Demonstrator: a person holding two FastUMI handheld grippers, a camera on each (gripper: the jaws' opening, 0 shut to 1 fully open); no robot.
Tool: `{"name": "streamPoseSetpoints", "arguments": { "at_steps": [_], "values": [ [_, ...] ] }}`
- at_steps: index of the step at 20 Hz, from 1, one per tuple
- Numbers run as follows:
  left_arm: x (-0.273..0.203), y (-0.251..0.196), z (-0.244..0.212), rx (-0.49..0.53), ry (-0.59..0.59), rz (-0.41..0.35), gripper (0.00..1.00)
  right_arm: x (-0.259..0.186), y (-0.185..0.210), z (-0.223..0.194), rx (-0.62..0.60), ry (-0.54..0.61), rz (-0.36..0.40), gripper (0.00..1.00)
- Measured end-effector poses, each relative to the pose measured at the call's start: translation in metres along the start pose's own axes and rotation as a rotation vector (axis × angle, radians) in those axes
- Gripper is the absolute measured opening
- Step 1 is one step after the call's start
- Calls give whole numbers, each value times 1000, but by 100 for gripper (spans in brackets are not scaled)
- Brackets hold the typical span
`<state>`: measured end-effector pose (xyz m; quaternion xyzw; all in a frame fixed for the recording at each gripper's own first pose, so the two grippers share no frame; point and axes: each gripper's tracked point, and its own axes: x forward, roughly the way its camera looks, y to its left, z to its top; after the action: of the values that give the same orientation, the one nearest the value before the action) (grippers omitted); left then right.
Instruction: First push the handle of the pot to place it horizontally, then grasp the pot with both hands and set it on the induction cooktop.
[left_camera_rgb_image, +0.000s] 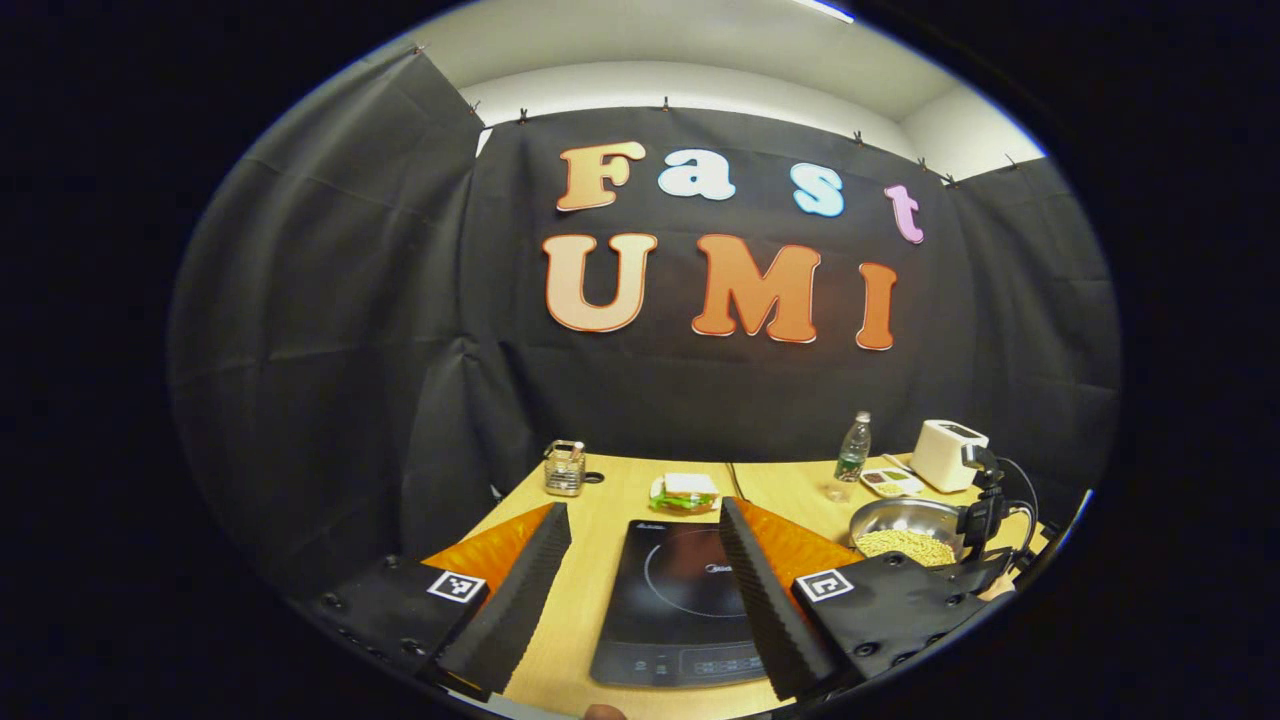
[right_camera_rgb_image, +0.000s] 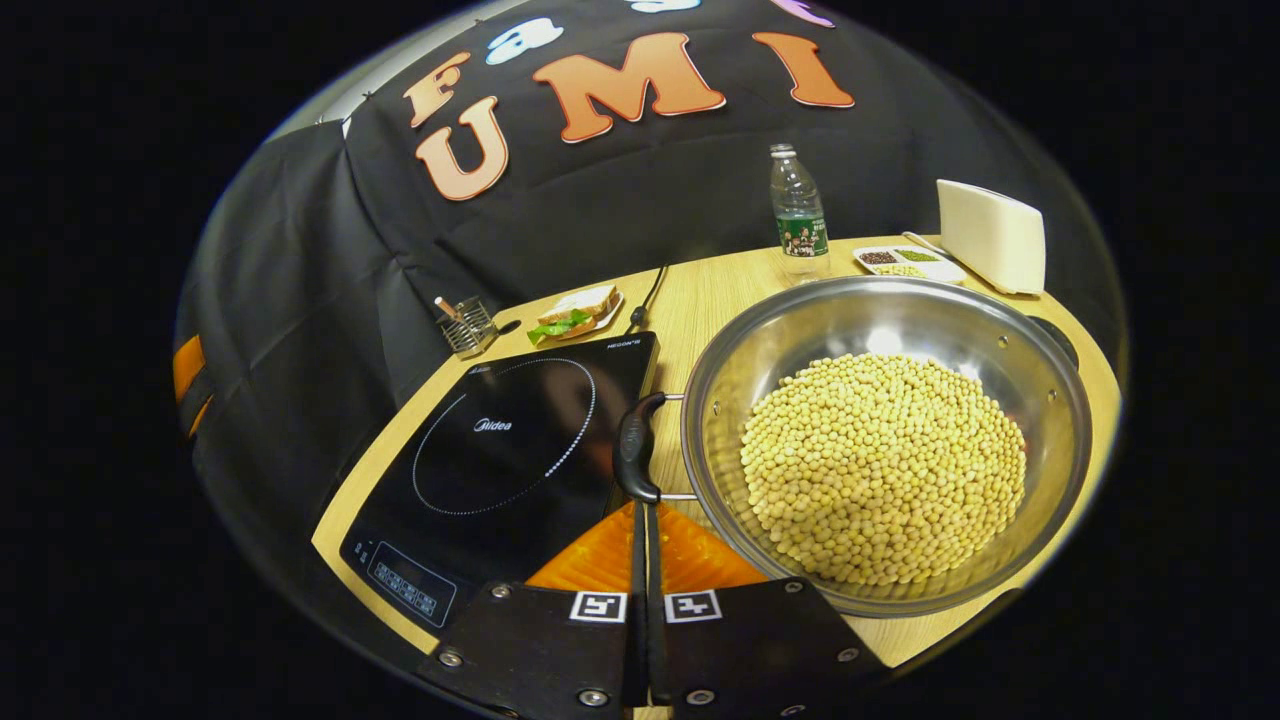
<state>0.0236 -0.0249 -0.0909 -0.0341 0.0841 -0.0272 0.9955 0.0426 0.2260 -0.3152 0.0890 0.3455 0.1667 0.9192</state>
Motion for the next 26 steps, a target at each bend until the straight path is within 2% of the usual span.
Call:
{"name": "streamPoseSetpoints", "arguments": {
  "at_steps": [2,5,11,15,21,25,26],
  "values": [
    [8,-22,-4,3,7,-45,97,-18,0,7,-11,-11,22,0],
    [21,-58,-9,12,9,-108,97,-48,-20,28,-19,-71,8,0],
    [50,-138,-42,0,80,-234,97,-81,-100,62,20,-169,-125,0],
    [70,-179,-71,4,157,-285,98,-98,-146,77,54,-212,-195,0],
    [94,-218,-116,11,269,-315,98,-112,-189,93,54,-251,-257,0],
    [106,-236,-144,44,338,-318,98,-115,-210,97,44,-263,-287,11],
    [109,-241,-149,48,354,-322,98,-114,-214,97,42,-262,-294,22]
  ]
}}
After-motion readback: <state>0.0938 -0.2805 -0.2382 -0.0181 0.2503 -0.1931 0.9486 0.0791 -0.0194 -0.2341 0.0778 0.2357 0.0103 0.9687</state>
